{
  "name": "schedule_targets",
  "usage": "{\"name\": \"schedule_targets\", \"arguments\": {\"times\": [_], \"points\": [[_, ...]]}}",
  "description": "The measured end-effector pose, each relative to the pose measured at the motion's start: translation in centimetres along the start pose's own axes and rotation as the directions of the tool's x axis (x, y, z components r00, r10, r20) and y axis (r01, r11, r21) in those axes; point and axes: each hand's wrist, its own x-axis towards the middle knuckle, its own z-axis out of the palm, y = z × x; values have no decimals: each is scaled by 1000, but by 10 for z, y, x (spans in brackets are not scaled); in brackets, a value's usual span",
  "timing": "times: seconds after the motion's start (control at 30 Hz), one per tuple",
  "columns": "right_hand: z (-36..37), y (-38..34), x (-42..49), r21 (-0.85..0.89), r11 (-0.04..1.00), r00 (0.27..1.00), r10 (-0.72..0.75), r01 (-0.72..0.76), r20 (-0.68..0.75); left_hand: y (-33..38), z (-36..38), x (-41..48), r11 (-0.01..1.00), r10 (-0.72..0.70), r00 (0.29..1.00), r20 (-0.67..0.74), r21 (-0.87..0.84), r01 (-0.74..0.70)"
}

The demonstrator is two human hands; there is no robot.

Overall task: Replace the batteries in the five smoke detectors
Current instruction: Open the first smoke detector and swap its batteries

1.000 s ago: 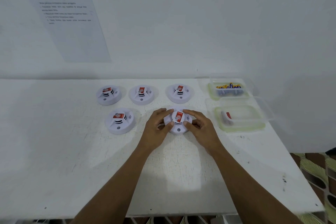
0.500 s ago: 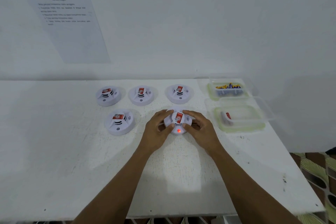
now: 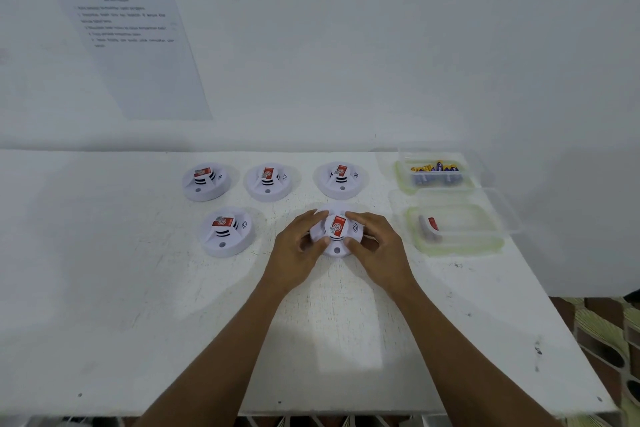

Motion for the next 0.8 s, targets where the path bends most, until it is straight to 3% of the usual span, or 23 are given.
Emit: {"name": "schedule_targets", "arguments": {"times": [0.33,0.53,0.67,0.8], "points": [[2,-1,-2,-84,996,1000,7,-9,-22,2,8,-1,981,-5,1000,13,194,2],[3,-13,0,-107,993,998,37,-42,-43,5,-7,-5,987,-79,995,53,148,70],[13,-42,9,-177,981,993,-94,79,-76,6,-55,-18,954,42,998,45,294,-53],[52,-72,15,-232,953,979,-202,196,-2,1,-131,-26,955,79,995,-62,289,-58]]}}
